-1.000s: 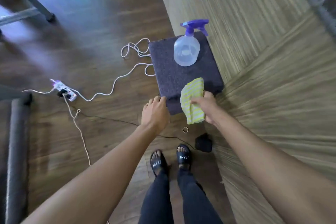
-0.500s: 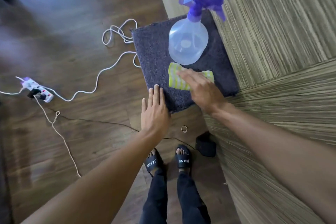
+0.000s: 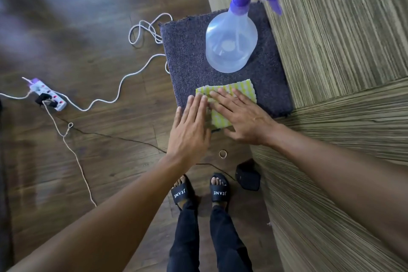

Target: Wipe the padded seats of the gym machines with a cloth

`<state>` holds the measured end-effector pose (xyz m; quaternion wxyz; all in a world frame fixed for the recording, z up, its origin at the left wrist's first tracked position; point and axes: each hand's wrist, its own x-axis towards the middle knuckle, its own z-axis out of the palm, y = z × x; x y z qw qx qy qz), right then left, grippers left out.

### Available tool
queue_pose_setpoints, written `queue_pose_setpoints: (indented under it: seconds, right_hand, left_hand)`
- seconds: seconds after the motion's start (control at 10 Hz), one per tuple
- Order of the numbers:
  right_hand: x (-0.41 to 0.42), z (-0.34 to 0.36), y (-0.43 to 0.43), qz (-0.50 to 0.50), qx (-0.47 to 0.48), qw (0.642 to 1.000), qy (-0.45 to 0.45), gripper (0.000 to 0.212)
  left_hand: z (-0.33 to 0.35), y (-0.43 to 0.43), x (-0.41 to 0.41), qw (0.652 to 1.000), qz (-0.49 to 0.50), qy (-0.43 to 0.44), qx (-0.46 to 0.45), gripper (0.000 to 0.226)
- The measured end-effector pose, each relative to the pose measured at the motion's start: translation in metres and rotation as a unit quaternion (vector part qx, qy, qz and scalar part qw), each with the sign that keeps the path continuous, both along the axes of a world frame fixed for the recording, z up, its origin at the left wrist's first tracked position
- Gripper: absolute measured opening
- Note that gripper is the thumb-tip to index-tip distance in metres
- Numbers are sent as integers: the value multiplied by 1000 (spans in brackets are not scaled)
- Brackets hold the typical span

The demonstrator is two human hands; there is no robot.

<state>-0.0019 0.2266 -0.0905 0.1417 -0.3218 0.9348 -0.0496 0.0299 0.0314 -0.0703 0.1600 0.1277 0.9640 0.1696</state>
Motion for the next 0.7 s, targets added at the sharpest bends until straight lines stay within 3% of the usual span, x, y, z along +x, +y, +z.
queue_pose_setpoints:
  seconds: [0.1, 0.2, 0.4, 0.6, 0.7]
  right_hand:
    - [5, -4, 6, -30, 7, 999, 17, 77]
    - [9, -10, 14, -66, 11, 998, 17, 72]
    - [7, -15, 15, -64, 31, 997, -1, 73]
    - [-1, 12, 8, -88, 7, 994, -66, 72]
    - [-6, 45, -7, -211, -90, 960, -161, 56]
  left_hand:
    - [-4, 12, -2, 1000, -6, -7, 2, 72]
    - [-16, 12, -1, 998, 0, -6, -57, 73]
    - [-18, 9, 0, 993, -8, -15, -115, 70]
    - [7, 11, -6, 993, 9, -85, -81, 70]
    - [33, -5, -5, 987, 64, -133, -68, 70]
